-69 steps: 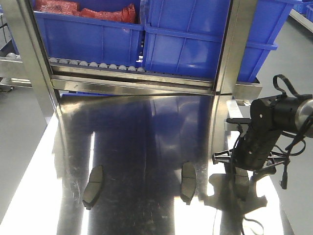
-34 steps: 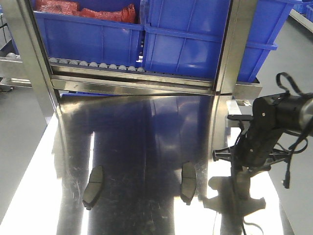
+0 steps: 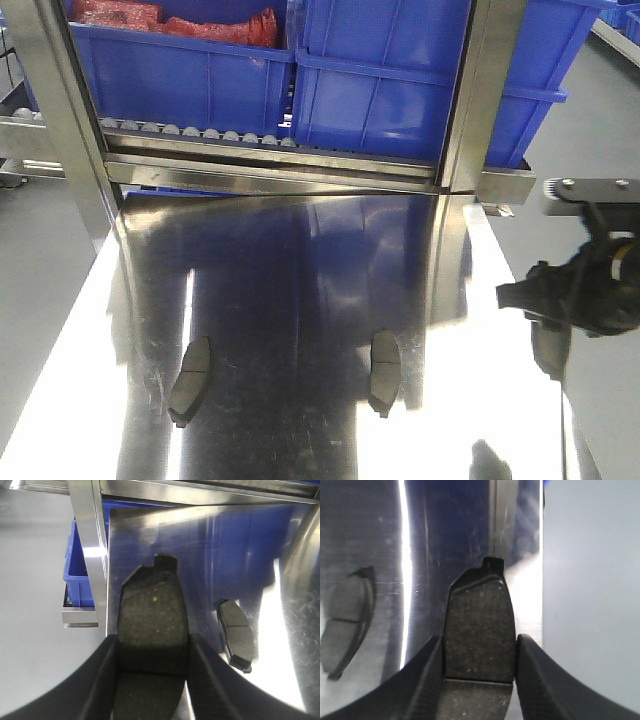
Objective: Move and align brake pads A on conveyor
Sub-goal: 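Lower the right gripper onto the outermost brake pad and grasp it, then lift the brake pad with the right gripper off the table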
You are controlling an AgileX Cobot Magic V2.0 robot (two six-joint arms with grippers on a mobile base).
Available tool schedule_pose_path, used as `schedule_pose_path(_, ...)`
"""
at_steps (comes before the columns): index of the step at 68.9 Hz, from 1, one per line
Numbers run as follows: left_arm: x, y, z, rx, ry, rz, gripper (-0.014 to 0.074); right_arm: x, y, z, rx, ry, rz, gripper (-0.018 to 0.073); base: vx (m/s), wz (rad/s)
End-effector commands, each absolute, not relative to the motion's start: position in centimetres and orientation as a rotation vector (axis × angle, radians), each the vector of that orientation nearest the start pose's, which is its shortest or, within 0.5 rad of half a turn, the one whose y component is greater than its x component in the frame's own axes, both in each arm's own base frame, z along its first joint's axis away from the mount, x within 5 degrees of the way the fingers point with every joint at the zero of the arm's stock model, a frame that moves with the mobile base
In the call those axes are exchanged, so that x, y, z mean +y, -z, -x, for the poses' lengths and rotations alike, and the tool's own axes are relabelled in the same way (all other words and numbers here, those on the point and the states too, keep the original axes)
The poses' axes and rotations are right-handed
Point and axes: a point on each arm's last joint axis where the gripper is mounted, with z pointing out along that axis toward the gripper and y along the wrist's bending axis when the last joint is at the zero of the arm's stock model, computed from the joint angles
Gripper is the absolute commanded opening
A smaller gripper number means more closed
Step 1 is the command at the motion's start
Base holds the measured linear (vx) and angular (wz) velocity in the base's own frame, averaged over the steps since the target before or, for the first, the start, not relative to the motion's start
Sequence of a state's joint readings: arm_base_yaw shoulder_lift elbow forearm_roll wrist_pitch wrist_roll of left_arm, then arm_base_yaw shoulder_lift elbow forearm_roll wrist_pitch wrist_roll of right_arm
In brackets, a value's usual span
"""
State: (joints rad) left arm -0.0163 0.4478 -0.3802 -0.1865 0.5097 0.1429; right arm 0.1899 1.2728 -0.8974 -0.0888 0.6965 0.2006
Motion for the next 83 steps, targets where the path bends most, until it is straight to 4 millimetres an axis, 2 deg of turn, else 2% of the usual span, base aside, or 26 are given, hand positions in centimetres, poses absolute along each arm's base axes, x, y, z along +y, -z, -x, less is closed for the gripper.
schedule_pose_path(1,-0.9,-28.2,-9.7,1.933,0.125,-0.028,-0.0006,3.8,-30.9,-22.6,2.350,-0.061,0.113,-0.0011,0.00,0.00)
schedule_pose_path(16,-0.9,-28.2,-9.7,1.933,0.125,-0.028,-0.0006,2.8,-32.5,-16.8,2.166,-0.099,0.110,-0.0011,0.00,0.00)
schedule_pose_path(30,-0.9,-28.2,-9.7,1.933,0.125,-0.028,-0.0006,1.9,-32.0,-11.8,2.009,-0.120,0.101,-0.0011,0.00,0.00)
schedule_pose_path(42,-0.9,-28.2,-9.7,1.933,0.125,-0.028,-0.0006,1.3,-31.3,-8.7,1.878,-0.120,0.116,-0.0011,0.00,0.00)
schedule_pose_path(60,-0.9,-28.2,-9.7,1.933,0.125,-0.028,-0.0006,0.8,-30.5,-6.0,1.784,-0.129,0.109,-0.0011,0.00,0.00)
schedule_pose_path(83,-0.9,-28.2,-9.7,1.933,0.125,-0.028,-0.0006,0.7,-30.2,-5.6,1.816,-0.125,0.107,-0.0011,0.00,0.00)
